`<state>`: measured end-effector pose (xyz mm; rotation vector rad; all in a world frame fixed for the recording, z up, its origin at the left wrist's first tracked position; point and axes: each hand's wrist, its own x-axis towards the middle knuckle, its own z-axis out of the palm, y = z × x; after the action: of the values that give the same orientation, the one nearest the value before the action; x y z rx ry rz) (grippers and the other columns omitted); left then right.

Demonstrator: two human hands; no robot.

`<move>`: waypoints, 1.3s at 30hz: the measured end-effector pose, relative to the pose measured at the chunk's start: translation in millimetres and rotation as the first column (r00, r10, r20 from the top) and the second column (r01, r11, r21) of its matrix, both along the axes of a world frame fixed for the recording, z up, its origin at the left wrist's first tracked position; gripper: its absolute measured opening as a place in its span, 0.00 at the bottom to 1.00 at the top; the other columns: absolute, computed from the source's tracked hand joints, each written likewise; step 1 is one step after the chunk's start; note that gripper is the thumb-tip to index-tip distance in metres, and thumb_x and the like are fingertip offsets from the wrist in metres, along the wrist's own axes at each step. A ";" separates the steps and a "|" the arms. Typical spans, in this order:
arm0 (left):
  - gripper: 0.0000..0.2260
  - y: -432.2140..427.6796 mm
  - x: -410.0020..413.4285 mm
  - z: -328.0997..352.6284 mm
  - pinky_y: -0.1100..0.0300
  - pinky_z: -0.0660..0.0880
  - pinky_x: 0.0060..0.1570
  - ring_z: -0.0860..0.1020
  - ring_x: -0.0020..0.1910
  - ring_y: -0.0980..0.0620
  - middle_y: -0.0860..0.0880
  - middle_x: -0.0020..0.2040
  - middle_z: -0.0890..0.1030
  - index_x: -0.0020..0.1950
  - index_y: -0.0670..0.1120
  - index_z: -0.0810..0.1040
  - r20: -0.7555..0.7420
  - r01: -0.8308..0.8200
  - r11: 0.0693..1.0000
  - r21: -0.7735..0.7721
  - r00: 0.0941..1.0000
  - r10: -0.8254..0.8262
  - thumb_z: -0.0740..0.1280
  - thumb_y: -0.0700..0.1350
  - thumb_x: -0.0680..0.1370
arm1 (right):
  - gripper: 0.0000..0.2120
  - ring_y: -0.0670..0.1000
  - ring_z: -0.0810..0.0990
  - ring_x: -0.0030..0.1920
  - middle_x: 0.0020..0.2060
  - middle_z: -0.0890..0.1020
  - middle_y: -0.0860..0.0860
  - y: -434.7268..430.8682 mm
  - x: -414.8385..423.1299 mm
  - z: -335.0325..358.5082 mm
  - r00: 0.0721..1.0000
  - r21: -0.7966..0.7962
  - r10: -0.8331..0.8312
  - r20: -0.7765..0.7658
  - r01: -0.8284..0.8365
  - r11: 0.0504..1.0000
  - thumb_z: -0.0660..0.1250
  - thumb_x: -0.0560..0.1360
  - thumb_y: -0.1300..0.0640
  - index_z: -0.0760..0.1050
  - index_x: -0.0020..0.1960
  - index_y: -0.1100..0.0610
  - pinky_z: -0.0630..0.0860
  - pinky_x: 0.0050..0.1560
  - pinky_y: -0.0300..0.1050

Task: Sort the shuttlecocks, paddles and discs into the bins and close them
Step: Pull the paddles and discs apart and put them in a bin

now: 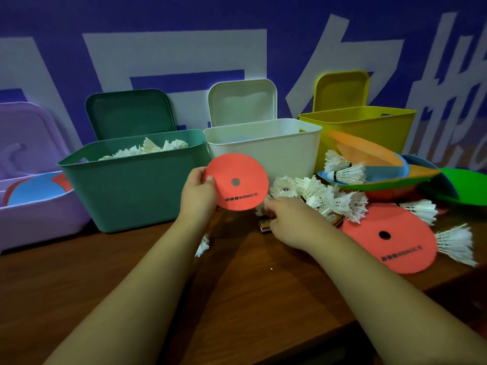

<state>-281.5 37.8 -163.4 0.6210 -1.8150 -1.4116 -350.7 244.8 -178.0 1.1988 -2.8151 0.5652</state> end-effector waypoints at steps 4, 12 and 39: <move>0.09 3.2 -1.4 -3.9 0.48 0.82 0.39 0.82 0.46 0.45 0.48 0.53 0.82 0.58 0.56 0.77 0.031 0.012 0.999 -0.032 0.999 -0.011 0.60 0.46 0.83 | 0.26 0.59 0.78 0.60 0.62 0.77 0.54 -8.2 8.5 -6.3 0.992 0.245 0.055 -0.117 -0.025 0.969 0.63 0.77 0.65 0.73 0.73 0.51 0.81 0.56 0.59; 0.09 6.2 -2.2 -4.0 0.58 0.74 0.35 0.80 0.45 0.49 0.49 0.52 0.81 0.61 0.52 0.77 0.000 0.007 0.999 -0.046 1.000 -0.007 0.59 0.45 0.85 | 0.20 0.65 0.73 0.63 0.62 0.75 0.56 -17.0 13.5 -29.7 0.957 0.179 0.056 -0.285 -0.004 0.984 0.64 0.78 0.64 0.72 0.70 0.57 0.79 0.52 0.59; 0.08 -13.3 38.5 67.3 0.56 0.77 0.32 0.78 0.35 0.51 0.49 0.43 0.81 0.56 0.49 0.78 -0.268 -0.002 0.994 0.113 0.963 0.032 0.60 0.42 0.83 | 0.13 0.50 0.80 0.46 0.49 0.81 0.46 -26.8 66.1 66.2 0.952 -0.673 0.145 -0.270 -0.295 0.678 0.71 0.80 0.53 0.79 0.65 0.49 0.77 0.48 0.47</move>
<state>-243.1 24.5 -96.1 0.4724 -1.5219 -1.5148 -284.6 218.1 -111.8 1.3006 -1.9463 1.3106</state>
